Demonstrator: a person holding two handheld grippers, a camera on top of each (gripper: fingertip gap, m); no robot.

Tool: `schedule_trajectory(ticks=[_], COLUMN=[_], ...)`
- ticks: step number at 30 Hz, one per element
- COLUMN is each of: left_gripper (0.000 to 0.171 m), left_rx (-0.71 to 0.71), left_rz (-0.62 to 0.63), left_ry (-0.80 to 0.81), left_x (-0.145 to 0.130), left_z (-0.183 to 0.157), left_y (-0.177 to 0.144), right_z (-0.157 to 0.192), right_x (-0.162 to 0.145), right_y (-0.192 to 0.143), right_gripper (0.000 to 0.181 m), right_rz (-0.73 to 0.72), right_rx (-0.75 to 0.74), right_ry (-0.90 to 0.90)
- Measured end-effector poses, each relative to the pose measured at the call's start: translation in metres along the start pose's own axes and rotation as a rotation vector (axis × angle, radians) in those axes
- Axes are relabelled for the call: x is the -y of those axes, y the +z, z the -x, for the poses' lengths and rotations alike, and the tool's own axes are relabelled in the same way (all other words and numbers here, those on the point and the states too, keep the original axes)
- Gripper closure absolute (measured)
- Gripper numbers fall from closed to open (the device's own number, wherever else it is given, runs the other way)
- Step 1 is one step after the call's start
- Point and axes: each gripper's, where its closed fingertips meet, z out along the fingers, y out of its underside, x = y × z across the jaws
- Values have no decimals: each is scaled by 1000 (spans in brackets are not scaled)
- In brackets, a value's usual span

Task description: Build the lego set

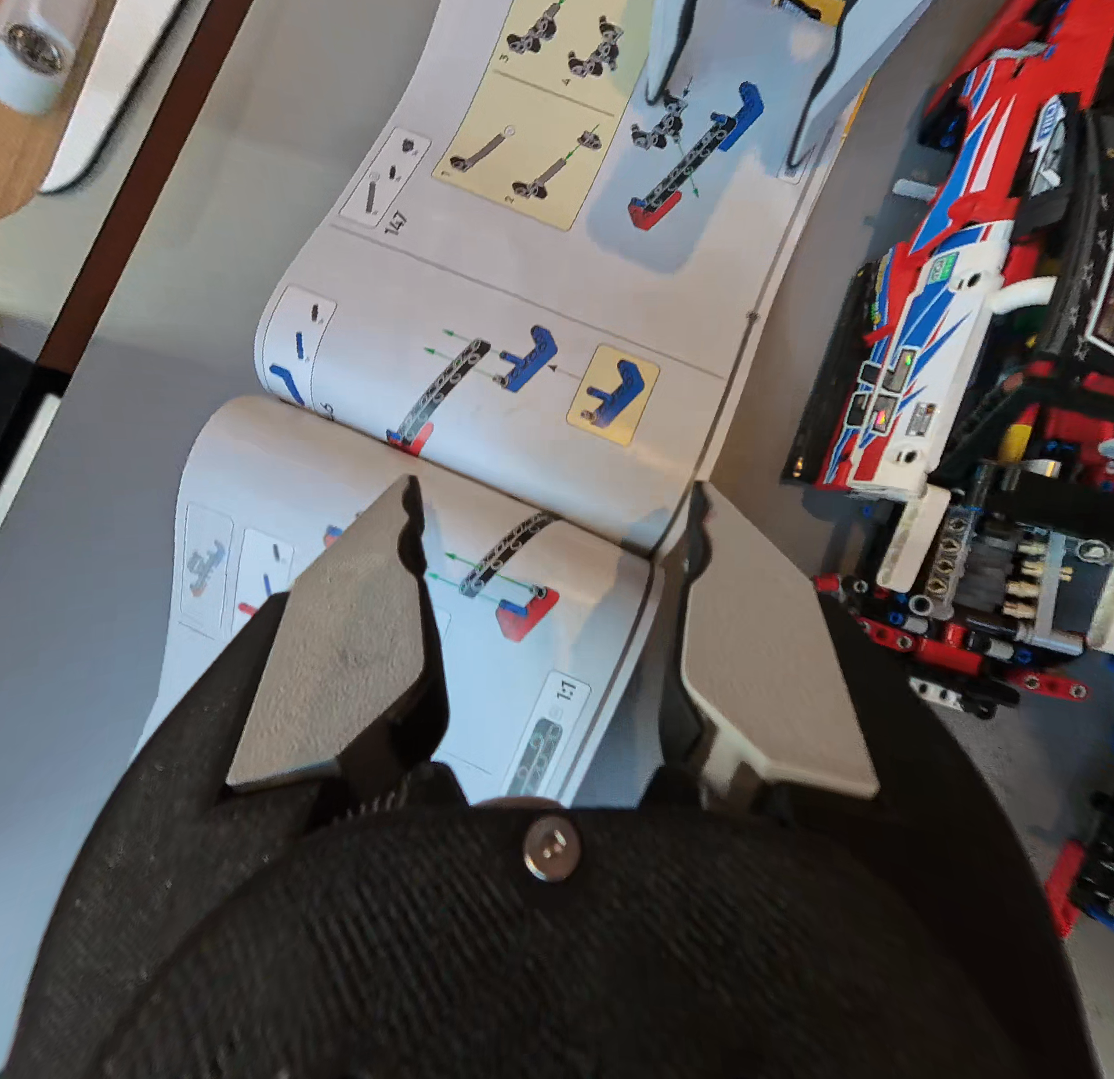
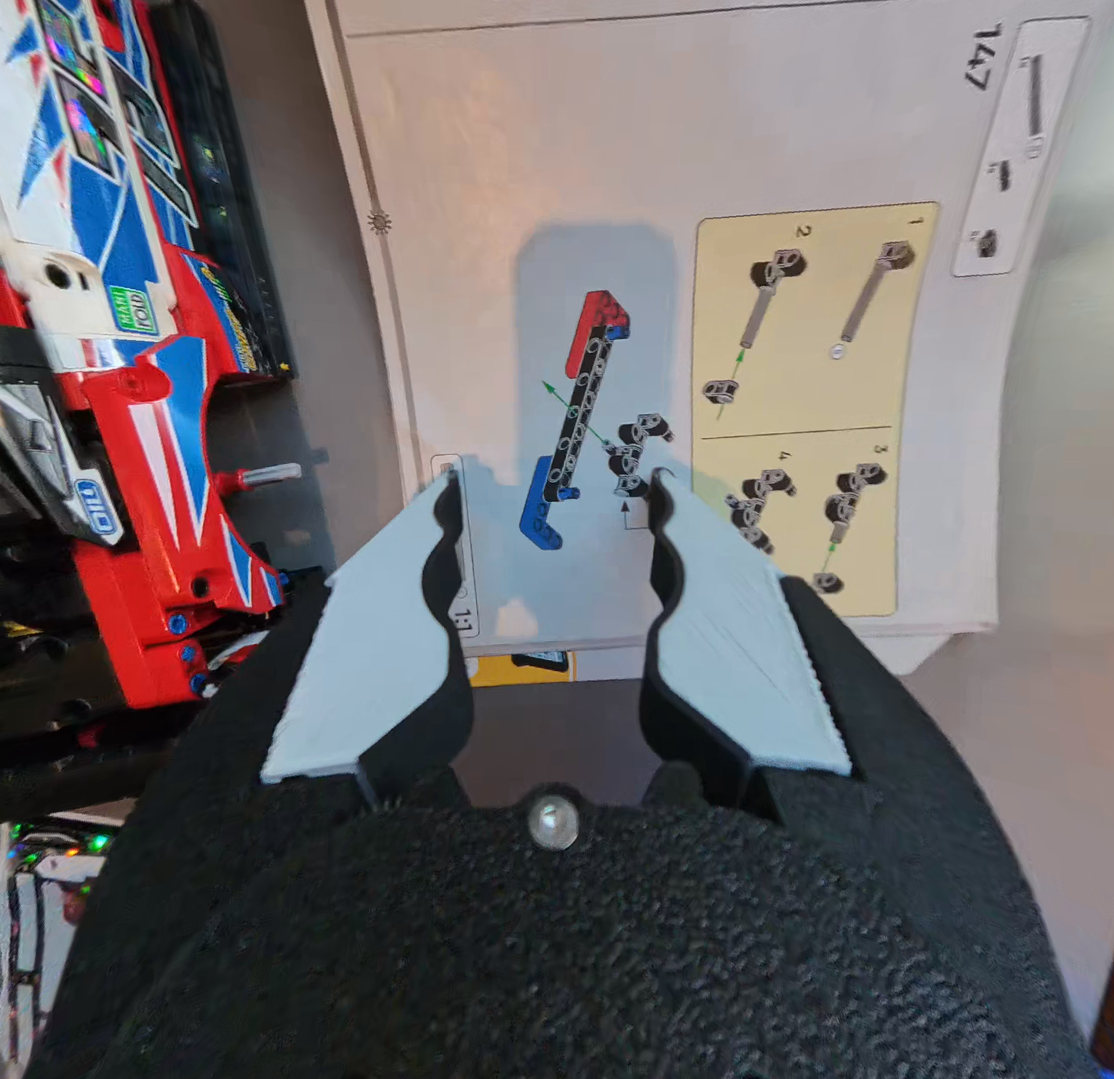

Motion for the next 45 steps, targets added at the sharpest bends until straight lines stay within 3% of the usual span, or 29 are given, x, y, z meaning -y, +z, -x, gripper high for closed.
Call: schedule_trajectory(ticks=[6, 11, 16, 26, 35, 41, 43, 45], left_gripper=[85, 87, 90, 90, 92, 91, 101, 141], left_rx=[31, 59, 67, 42, 88, 187, 233, 302], left_rz=[0, 34, 35, -20, -113, -130, -106, -76], left_ry=[-55, -72, -46, -28, 40, 229, 261, 281], left_x=[-8, -15, -14, -10, 20, 53, 57, 56], left_z=[-9, -7, -10, -23, -37, -63, -63, -56], left_y=[11, -1, -23, -6, 10, 32, 41, 44], right_z=[1, 10, 10, 5, 5, 10, 15, 22], right_x=[0, 3, 3, 10, 18, 28, 39, 54], right_y=[0, 0, -2, -20, -32, -43, -49, -56], right_gripper=[123, 154, 158, 176, 180, 181, 181, 181], right_rz=[-62, -69, -31, -21, -40, -43, -67, -97], right_rx=[18, 4, 23, 31, 61, 93, 139, 189], right_ry=[-27, -42, 20, 139, 222, 281, 317, 348])
